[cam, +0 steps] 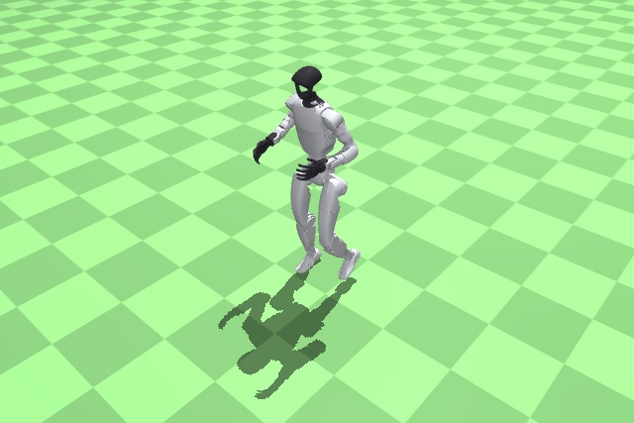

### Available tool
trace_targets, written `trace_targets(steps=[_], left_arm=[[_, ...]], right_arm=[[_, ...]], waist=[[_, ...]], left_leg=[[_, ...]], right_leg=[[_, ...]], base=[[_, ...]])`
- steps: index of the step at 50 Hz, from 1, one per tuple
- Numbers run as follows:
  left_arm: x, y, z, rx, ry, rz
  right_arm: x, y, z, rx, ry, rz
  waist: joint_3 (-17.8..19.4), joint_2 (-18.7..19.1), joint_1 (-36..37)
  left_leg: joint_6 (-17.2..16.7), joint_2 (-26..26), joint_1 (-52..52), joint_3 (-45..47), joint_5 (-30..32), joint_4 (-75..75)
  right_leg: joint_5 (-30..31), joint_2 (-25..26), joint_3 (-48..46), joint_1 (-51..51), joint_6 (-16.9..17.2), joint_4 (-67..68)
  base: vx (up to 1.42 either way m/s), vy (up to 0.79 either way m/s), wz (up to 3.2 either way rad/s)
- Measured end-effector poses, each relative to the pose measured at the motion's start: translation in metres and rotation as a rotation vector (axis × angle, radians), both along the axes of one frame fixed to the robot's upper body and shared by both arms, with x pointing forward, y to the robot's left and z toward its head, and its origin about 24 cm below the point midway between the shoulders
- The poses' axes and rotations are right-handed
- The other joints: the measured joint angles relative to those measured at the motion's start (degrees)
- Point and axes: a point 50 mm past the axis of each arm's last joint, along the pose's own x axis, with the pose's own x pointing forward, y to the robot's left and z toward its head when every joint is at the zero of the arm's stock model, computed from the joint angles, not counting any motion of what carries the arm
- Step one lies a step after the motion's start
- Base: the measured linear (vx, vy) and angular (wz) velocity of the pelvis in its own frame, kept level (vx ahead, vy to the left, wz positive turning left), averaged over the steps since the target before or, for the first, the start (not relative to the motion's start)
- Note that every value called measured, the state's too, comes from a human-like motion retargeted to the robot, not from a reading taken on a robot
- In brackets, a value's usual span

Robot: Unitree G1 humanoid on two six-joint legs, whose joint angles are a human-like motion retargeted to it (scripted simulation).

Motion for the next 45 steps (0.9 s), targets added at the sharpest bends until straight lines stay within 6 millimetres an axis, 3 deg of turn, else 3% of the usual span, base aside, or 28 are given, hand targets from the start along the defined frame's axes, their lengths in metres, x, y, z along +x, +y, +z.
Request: trace_targets(steps=[3,5,7,8,10,12,15,17,20,22,23,25,27,28,30,32,33,35,36,38,40,42,45], left_arm=[[-0.02,0.008,-0.062,0.144,0.328,0.021],[-0.046,0.018,-0.106,0.252,0.572,0.067],[-0.083,0.03,-0.139,0.266,0.8,0.084],[-0.101,0.035,-0.146,0.252,0.879,0.083],[-0.129,0.043,-0.144,0.262,0.95,0.065],[-0.138,0.046,-0.126,0.299,0.916,0.01],[-0.145,0.045,-0.109,0.309,0.888,-0.068],[-0.141,0.041,-0.106,0.264,0.864,-0.071],[-0.115,0.031,-0.103,0.23,0.75,-0.058],[-0.077,0.02,-0.093,0.246,0.603,-0.073],[-0.051,0.014,-0.082,0.243,0.501,-0.073],[0.007,-0.002,-0.043,0.24,0.269,-0.102],[0.046,-0.019,0.013,0.261,0.015,-0.13],[0.057,-0.025,0.042,0.25,-0.115,-0.119],[0.059,-0.031,0.086,0.145,-0.345,-0.049],[0.048,-0.027,0.102,0.043,-0.469,0.014],[0.041,-0.025,0.102,0.03,-0.489,0.031],[0.027,-0.017,0.092,0.038,-0.472,0.048],[0.021,-0.015,0.079,0.079,-0.412,0.047],[0.011,-0.012,0.051,0.118,-0.266,0.024],[0.002,-0.009,0.02,0.136,-0.09,-0.03],[-0.015,-0.001,-0.019,0.178,0.136,-0.059],[-0.068,0.033,-0.094,0.302,0.609,0.045]], right_arm=[[0.052,0.023,0.013,0.082,-0.155,-0.028],[0.089,0.036,0.059,0.112,-0.388,-0.026],[0.109,0.048,0.123,0.171,-0.671,0.01],[0.11,0.053,0.153,0.201,-0.8,0.028],[0.099,0.058,0.191,0.258,-0.994,0.021],[0.08,0.06,0.202,0.312,-1.096,0.014],[0.057,0.06,0.192,0.36,-1.084,0.056],[0.05,0.061,0.172,0.336,-0.971,0.103],[0.048,0.057,0.129,0.258,-0.712,0.156],[0.046,0.049,0.09,0.145,-0.509,0.171],[0.044,0.042,0.07,0.075,-0.411,0.139],[0.03,0.021,0.024,-0.055,-0.208,-0.011],[-0.002,0.001,-0.011,-0.137,-0.022,-0.142],[-0.017,-0.006,-0.017,-0.169,0.03,-0.16],[-0.036,-0.014,-0.01,-0.237,0.055,-0.098],[-0.043,-0.015,0.003,-0.263,0.052,0.004],[-0.046,-0.015,0.007,-0.259,0.062,0.045],[-0.047,-0.017,0.012,-0.229,0.082,0.096],[-0.045,-0.018,0.013,-0.189,0.083,0.098],[-0.031,-0.017,0.013,-0.104,0.054,0.076],[-0.003,-0.01,0.019,-0.003,-0.039,0.037],[0.031,0.004,0.042,0.091,-0.211,0.011],[0.079,0.028,0.114,0.215,-0.579,0.024]], waist=[[4.2,-0.1,5.3],[8.0,2.0,8.2],[10.1,4.0,9.5],[10.1,4.5,9.8],[7.5,2.5,11.0],[4.8,-0.2,11.4],[2.1,-2.9,13.0],[1.8,0.2,13.4],[1.7,8.0,12.0],[1.5,10.6,9.2],[1.8,10.3,7.4],[2.5,8.6,3.7],[2.1,7.5,1.6],[1.6,7.3,1.2],[0.2,7.7,1.0],[-1.4,8.8,1.4],[-2.2,9.2,1.6],[-2.1,9.1,1.1],[-2.0,8.1,0.5],[-0.7,3.9,-0.6],[1.6,-0.2,0.1],[4.4,-1.0,3.6],[8.2,0.7,10.3]], left_leg=[[1.6,3.2,-10.9,5.3,-8.3,33.1],[1.0,5.0,-16.5,4.7,-12.2,49.0],[0.3,4.0,-20.8,2.3,-13.9,55.9],[0.3,3.1,-22.5,1.2,-14.0,56.2],[2.3,1.3,-24.4,1.6,-13.5,50.9],[3.9,0.5,-21.5,3.6,-12.7,38.3],[3.5,-0.7,-10.3,6.4,-10.2,10.1],[-0.1,1.1,0.4,5.4,-4.2,-12.2],[-6.8,8.1,12.6,2.1,4.4,-37.4],[-8.7,11.0,14.2,0.9,-0.8,-41.2],[-6.9,10.6,13.9,-0.2,-6.1,-40.7],[-0.6,8.2,11.3,-3.9,-14.7,-37.0],[2.7,6.5,7.2,-6.8,-16.9,-31.4],[2.9,6.2,6.0,-7.3,-15.7,-30.7],[0.8,7.2,6.2,-6.6,-11.0,-33.6],[-1.7,9.3,8.8,-5.4,-2.7,-39.8],[-3.1,10.2,10.1,-5.1,2.2,-42.6],[-5.6,10.3,12.4,-5.8,10.5,-45.6],[-5.6,8.7,11.6,-6.4,11.8,-42.6],[-2.7,2.6,6.8,-5.9,8.9,-27.6],[1.3,-1.2,-2.9,-0.9,1.1,-1.1],[2.9,2.4,-11.9,4.8,-5.2,24.6],[0.0,11.4,-23.1,6.2,-10.7,54.0]], right_leg=[[-12.2,-2.3,1.5,4.3,-1.8,-3.7],[-21.4,-1.8,0.7,6.8,-5.0,-3.6],[-24.3,-0.4,1.4,6.8,-8.0,-1.9],[-24.0,0.3,1.8,5.7,-8.7,-0.3],[-21.1,-0.3,1.8,0.4,-4.0,5.5],[-13.5,-1.7,2.2,1.7,-3.6,-0.4],[-1.7,-2.7,2.4,2.9,0.7,-4.4],[-0.7,1.0,0.2,3.0,-0.4,0.1],[-11.9,8.4,-7.9,-7.0,-2.2,32.3],[-21.3,8.7,-11.8,-15.5,-6.9,55.9],[-24.7,6.9,-13.0,-19.7,-6.3,67.2],[-30.1,3.3,-13.0,-26.5,-4.7,84.1],[-32.6,2.4,-11.3,-30.6,-3.0,91.0],[-32.8,2.9,-10.1,-32.2,-2.5,91.5],[-31.8,5.0,-8.2,-33.5,-3.2,86.9],[-28.1,6.9,-8.1,-31.4,-5.8,75.0],[-25.3,7.5,-8.7,-29.0,-7.1,67.1],[-15.8,7.5,-10.0,-22.4,-6.0,49.5],[-11.3,7.1,-9.5,-16.6,-5.6,36.6],[-1.3,3.2,-7.6,-6.3,-3.0,14.3],[3.1,-1.7,-5.9,-0.1,-0.6,1.9],[-5.1,-3.5,-5.4,2.6,-1.3,-0.1],[-22.7,-1.4,-3.3,1.7,-4.6,4.8]], base=[[0.06,-0.08,-0.51],[0.02,-0.04,-0.65],[0.06,-0.01,-0.43],[0.13,0.0,-0.24],[0.22,0.0,-0.06],[0.29,0.01,0.08],[0.28,0.04,-0.57],[0.25,0.07,-1.1],[0.18,0.09,-0.54],[0.03,0.11,0.55],[0.01,0.08,1.19],[0.02,0.04,1.58],[0.04,-0.02,1.28],[0.08,-0.05,0.56],[0.13,-0.07,-0.19],[0.17,-0.11,-0.69],[0.18,-0.14,-0.45],[0.17,-0.15,0.13],[0.11,-0.14,0.71],[0.05,-0.13,0.96],[0.01,-0.13,0.51],[-0.03,-0.16,-0.37],[-0.02,-0.17,-1.13]])
